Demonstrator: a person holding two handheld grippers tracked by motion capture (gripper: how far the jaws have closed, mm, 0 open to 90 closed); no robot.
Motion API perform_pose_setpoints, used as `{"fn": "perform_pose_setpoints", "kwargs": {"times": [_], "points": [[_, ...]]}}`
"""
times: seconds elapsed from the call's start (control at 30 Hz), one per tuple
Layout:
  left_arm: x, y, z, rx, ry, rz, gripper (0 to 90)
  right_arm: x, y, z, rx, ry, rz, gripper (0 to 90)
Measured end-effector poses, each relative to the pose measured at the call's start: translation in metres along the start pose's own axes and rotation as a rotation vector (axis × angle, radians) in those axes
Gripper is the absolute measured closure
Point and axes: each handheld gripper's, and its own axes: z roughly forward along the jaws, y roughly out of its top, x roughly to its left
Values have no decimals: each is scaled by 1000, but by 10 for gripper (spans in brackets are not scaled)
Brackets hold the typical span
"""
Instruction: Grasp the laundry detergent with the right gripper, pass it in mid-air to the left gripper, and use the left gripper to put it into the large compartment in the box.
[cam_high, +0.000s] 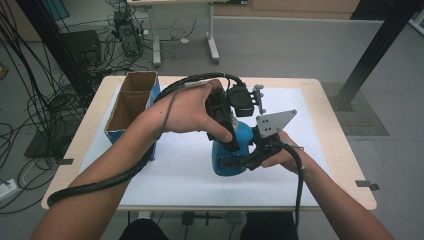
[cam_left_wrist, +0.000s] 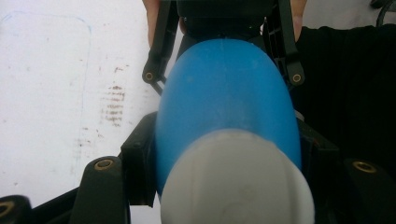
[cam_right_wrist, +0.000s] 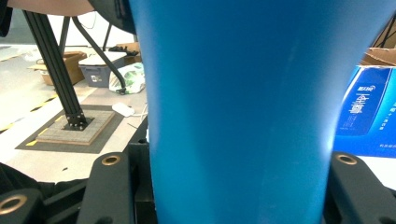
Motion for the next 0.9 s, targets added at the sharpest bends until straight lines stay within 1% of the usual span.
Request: {"fn": "perform_pose_setpoints", "kwargs": {"times": [0.07,0.1,0.13,0.2,0.33,0.4,0.43,0.47,0.53,0.6,0.67,0.7,0.73,0.77,0.83,0.87,0.9], "points": [[1,0,1,4,-2,1,380,-1,-1,1,-6,2,0,437],[1,0,1,-3,-1,-6,380,-1,-1,1,-6,3,0,436],[1,1,1,8,1,2,380,-1,-1,1,-5,2,0,435],[1,0,2,1,6,-4,381,-2,-2,2,-5,0,-1,432],[1,1,2,10,7,0,380,-2,-3,2,-16,-1,2,427],[1,2,2,10,9,-10,380,-2,-3,2,-16,-1,5,420],[1,3,3,15,13,-1,380,-2,-3,2,-24,-2,7,409],[1,3,3,16,14,-6,380,-2,-3,1,-30,0,10,394],[1,3,4,19,17,-7,380,-2,-2,1,-31,-5,15,337],[1,3,5,18,16,-8,380,-1,-2,0,-31,5,19,316],[2,3,5,21,12,-16,380,0,-2,0,-27,-5,22,278],[3,3,5,27,11,-11,380,0,-2,0,-21,1,24,275],[4,2,6,21,9,-23,380,0,-2,-1,-19,4,26,257],[4,2,6,26,9,-28,380,0,-2,-1,-14,-3,29,229],[4,2,6,24,16,-30,380,-1,-3,-2,-2,8,41,212],[4,2,6,25,18,-37,380,-1,-3,-2,-7,-3,47,176],[5,2,7,26,19,-39,380,-1,-3,-2,2,-20,51,142]]}}
